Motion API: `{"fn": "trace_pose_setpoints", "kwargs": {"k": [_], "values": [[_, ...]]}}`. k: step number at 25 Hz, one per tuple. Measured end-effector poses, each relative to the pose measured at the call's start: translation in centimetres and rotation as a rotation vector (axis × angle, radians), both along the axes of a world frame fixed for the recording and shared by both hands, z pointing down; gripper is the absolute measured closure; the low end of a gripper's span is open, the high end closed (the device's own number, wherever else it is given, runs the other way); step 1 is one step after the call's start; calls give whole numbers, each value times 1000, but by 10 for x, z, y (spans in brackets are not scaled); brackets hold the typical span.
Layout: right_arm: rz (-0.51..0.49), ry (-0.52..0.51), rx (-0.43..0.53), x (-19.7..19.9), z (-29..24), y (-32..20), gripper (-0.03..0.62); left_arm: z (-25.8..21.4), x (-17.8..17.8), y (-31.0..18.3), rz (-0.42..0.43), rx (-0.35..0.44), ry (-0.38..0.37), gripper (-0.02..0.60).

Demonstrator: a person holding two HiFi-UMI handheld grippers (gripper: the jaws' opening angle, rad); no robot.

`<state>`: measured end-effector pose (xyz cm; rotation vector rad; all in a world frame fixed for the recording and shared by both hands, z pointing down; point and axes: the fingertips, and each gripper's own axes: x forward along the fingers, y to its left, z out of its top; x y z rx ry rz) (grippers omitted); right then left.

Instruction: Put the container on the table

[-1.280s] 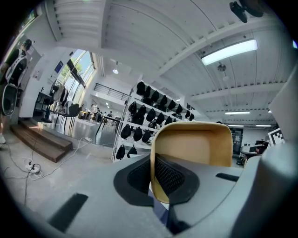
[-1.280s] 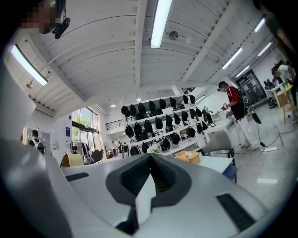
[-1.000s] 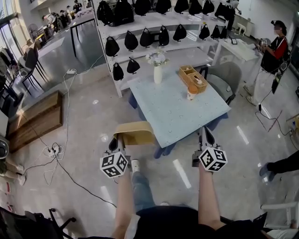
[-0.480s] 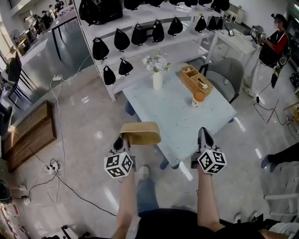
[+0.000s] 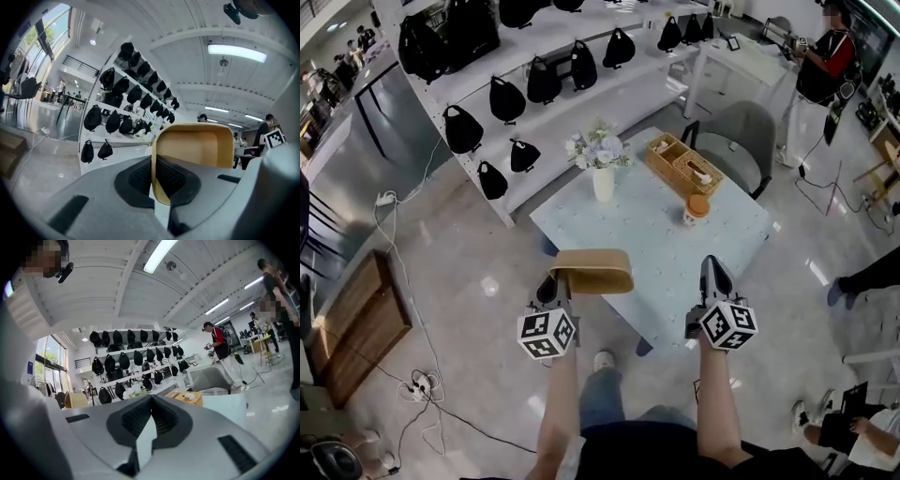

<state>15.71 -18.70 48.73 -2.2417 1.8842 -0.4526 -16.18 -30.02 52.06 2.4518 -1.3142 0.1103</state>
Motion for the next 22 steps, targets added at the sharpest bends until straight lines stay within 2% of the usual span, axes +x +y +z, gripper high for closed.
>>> {"fn": "trace_pose_setpoints", "kwargs": {"k": [6,15,22], "values": [[68,-3,-15,5,2,-19,595,1,27,-36,103,-11,0,572],[119,1,-41,12,5,-16,595,8,56,-53,171,-37,10,574],[121,-13,-47,16,11,-18,595,7,76,-57,201,-41,-2,572]]}}
